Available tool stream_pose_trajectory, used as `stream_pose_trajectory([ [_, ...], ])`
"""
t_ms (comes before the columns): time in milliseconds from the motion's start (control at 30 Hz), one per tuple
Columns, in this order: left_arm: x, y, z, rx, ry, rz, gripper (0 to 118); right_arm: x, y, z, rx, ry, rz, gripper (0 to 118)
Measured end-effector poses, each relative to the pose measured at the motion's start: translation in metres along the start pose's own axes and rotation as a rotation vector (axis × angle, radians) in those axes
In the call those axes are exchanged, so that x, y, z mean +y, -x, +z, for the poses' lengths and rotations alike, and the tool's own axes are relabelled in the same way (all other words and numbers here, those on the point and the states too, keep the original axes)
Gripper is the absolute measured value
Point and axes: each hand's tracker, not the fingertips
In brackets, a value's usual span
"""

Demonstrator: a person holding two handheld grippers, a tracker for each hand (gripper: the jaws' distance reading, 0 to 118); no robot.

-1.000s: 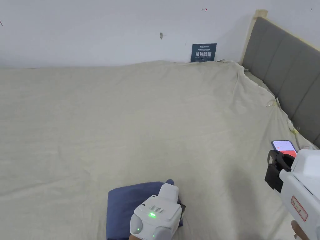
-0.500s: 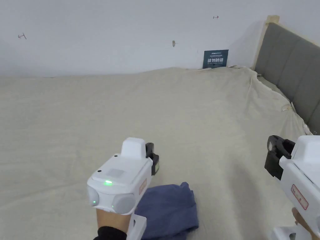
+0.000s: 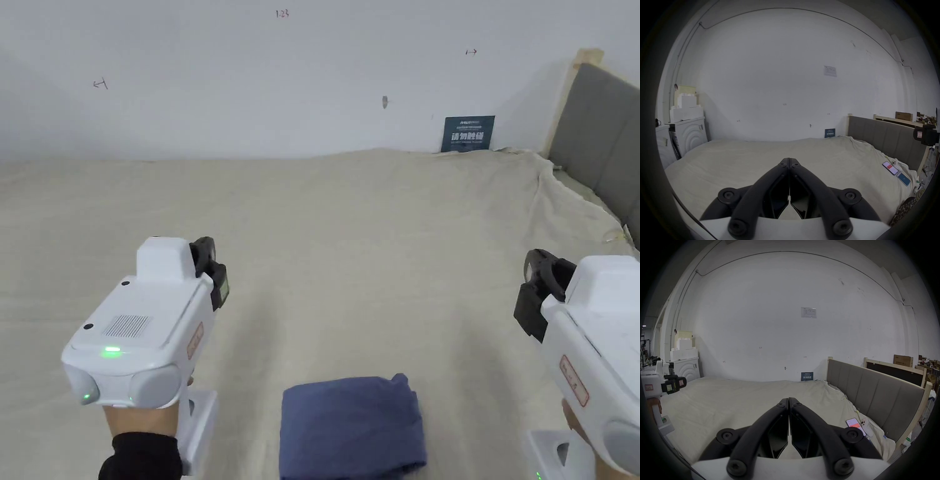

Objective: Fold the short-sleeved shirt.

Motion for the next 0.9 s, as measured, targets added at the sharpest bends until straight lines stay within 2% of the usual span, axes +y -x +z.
stream_pose_trajectory([
  [233,-0.002,0.026,0.012,0.063,-0.011,0.024,0,-0.003,0.006,-0.001,0.017,-0.006,-0.008,0],
  [633,-0.010,0.022,0.012,0.050,0.007,0.029,0,-0.016,0.010,-0.012,0.041,0.007,-0.014,0],
  [900,-0.022,0.020,0.011,0.032,0.031,0.046,0,-0.051,0.034,-0.035,0.105,0.048,-0.003,0],
])
